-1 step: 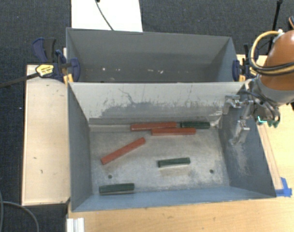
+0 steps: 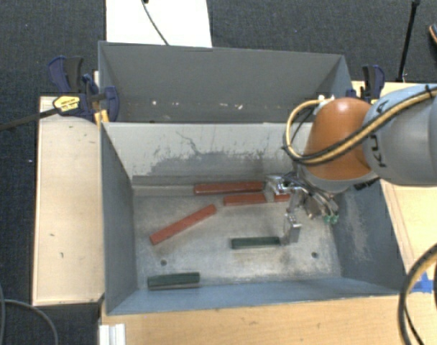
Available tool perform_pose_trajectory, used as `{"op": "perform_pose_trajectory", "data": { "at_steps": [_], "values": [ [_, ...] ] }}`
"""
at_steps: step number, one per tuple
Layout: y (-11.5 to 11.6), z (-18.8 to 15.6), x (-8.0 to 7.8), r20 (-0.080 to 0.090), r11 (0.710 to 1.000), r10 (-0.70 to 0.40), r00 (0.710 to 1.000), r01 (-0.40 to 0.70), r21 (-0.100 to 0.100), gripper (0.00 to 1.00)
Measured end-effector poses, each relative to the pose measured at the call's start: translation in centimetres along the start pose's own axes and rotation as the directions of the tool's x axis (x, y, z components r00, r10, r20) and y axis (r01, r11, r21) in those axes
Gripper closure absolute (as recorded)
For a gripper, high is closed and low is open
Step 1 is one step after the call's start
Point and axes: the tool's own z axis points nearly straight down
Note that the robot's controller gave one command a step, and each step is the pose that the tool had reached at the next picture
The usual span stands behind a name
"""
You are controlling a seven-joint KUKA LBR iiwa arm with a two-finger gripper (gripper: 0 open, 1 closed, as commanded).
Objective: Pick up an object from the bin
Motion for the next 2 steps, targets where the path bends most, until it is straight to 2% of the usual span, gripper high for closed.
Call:
{"op": "perform_pose_trajectory", "data": {
  "at_steps": [1,2],
  "values": [
    [5.3,-3.5,4.1,0.001,0.998,-0.057,0.998,0.057,0.001,0.00],
    [6.8,-3.3,5.9,-0.002,1.000,0.024,1.000,-0.024,0.002,0.00]
  ]
}}
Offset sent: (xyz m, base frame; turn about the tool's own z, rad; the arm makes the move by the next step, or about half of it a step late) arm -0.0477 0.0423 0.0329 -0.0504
